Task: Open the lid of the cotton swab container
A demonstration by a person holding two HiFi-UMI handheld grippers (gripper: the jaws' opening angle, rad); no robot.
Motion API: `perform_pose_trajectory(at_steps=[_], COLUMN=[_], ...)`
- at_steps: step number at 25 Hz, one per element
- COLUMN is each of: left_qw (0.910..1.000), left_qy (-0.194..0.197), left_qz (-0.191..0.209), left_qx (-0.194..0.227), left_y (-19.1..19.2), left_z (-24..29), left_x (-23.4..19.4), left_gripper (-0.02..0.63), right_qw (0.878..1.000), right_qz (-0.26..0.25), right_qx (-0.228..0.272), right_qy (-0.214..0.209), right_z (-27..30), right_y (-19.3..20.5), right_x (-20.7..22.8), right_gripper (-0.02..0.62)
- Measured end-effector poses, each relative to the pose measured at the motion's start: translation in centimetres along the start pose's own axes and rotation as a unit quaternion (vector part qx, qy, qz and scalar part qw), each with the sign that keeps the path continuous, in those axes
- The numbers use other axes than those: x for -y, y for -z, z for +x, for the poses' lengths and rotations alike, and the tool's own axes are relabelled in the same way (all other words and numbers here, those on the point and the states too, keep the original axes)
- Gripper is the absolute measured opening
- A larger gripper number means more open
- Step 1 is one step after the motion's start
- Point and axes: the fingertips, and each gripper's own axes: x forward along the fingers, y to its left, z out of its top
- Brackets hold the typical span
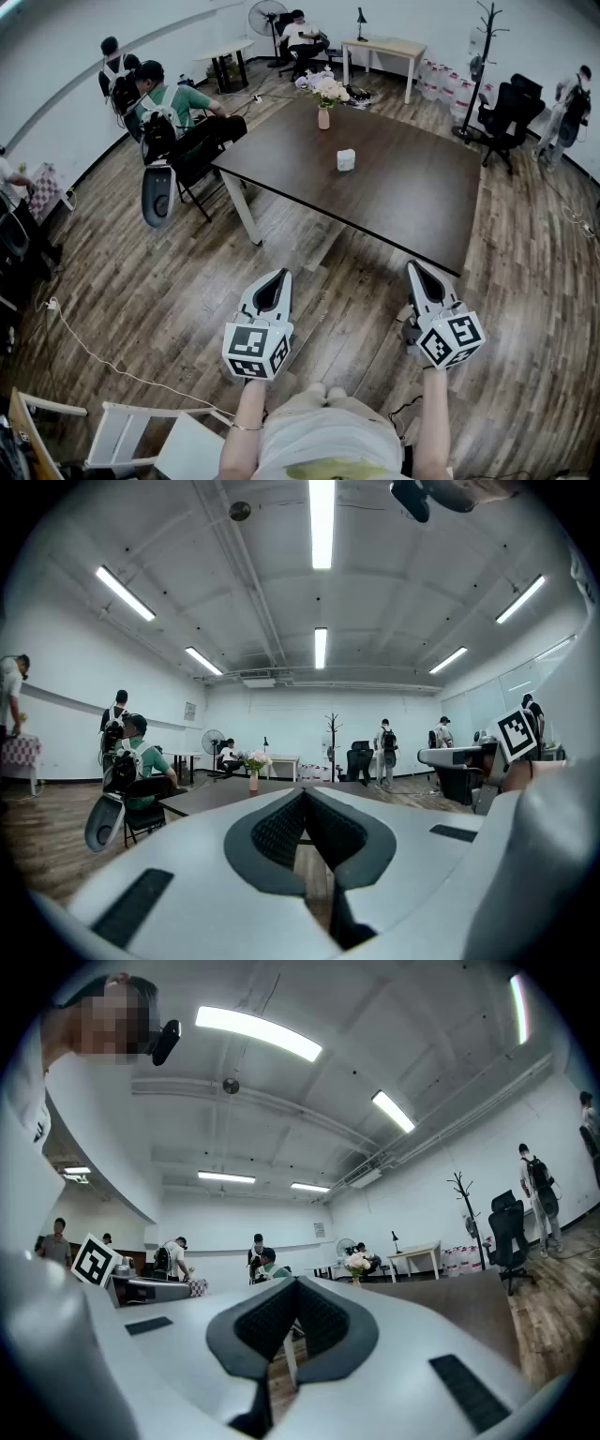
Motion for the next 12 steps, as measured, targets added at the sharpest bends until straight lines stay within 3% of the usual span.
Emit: perform_pose_trajectory(at_steps=[12], left_qw=[1.0], left_qy=[-0.002], left_qz=[-0.002], left_qx=[-0.001], left_y=[-0.2], left_z=[1.0], left_x=[1.4], left_gripper=[0.023], right_qw=[1.0], right_qz=[0.002], right_qx=[0.001], right_qy=[-0.029], right_z=[0.2], right_y=[-0.2], right_x=[0.7], right_gripper=[0.021])
